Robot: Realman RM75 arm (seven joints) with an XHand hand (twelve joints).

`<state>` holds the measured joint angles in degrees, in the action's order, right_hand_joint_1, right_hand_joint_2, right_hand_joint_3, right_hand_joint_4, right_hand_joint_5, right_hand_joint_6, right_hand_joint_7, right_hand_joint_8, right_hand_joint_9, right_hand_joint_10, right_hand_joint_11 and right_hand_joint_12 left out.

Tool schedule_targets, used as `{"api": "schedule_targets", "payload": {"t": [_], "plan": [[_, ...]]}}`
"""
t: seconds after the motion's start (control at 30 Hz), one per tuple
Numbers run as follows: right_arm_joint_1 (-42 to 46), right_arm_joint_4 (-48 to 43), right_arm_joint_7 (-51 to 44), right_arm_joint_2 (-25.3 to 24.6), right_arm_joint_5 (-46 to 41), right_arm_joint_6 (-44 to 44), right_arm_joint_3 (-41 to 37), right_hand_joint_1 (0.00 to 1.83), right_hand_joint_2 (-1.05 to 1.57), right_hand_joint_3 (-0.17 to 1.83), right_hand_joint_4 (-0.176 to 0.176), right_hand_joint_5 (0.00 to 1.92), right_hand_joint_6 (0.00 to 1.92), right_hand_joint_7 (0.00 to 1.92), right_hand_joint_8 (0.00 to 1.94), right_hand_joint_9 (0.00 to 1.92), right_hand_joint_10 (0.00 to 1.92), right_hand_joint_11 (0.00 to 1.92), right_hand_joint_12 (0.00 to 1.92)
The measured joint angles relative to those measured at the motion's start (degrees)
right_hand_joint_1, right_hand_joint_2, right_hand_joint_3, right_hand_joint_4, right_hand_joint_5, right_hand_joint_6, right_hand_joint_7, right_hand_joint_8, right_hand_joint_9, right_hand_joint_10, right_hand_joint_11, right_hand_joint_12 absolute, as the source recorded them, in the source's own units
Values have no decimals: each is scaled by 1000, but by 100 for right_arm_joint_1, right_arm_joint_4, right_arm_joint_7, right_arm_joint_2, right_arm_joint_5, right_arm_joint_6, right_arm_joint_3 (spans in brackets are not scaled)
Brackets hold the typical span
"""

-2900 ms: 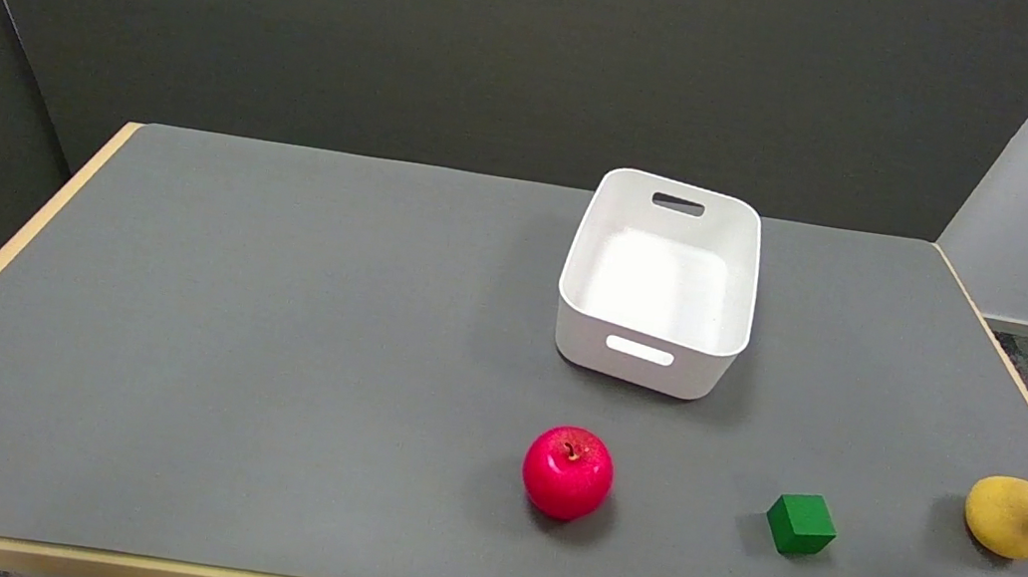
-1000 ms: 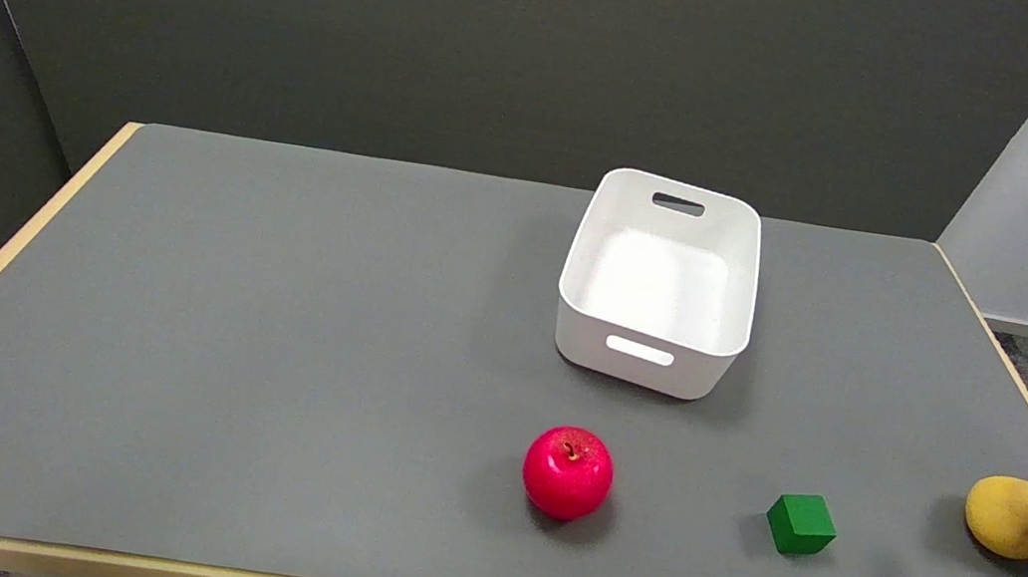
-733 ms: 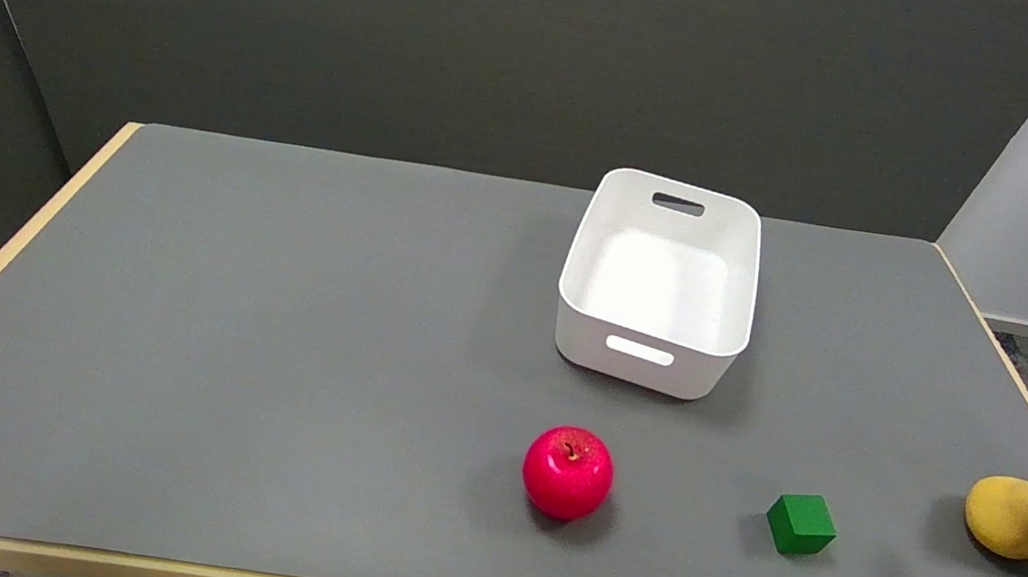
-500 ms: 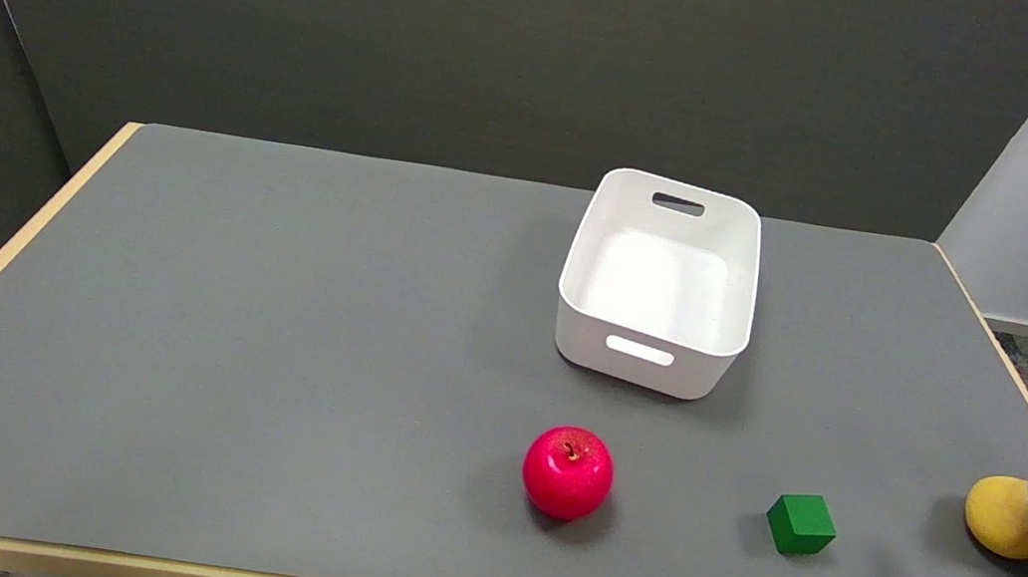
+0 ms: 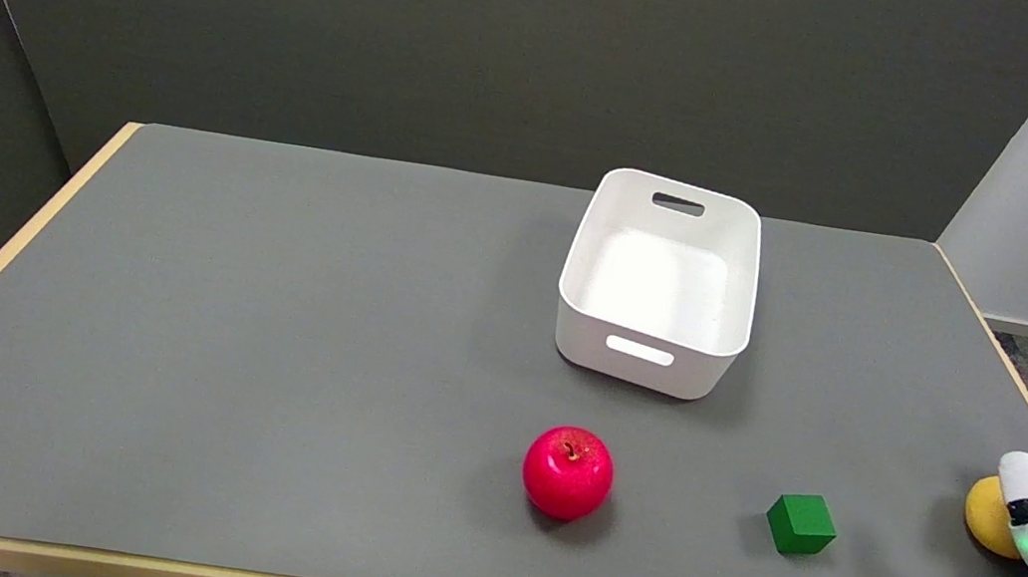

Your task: Pick up the yellow pear.

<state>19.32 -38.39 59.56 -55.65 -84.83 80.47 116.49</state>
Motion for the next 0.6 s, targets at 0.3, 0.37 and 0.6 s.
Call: {"api": "schedule_targets", "payload": {"t": [0.3, 0.37, 0.6], "plan": [[-136, 84, 35, -16, 115, -170, 14, 621, 617, 986, -62, 170, 448, 197, 386, 88, 696, -1, 1043], [-159, 98, 14, -20, 136, -197, 16, 673, 622, 993, -55, 180, 458, 196, 385, 91, 695, -1, 1042], [-231, 138, -132, -33, 200, -249, 8, 806, 720, 1001, -29, 301, 745, 315, 434, 200, 730, -1, 1083]]}}
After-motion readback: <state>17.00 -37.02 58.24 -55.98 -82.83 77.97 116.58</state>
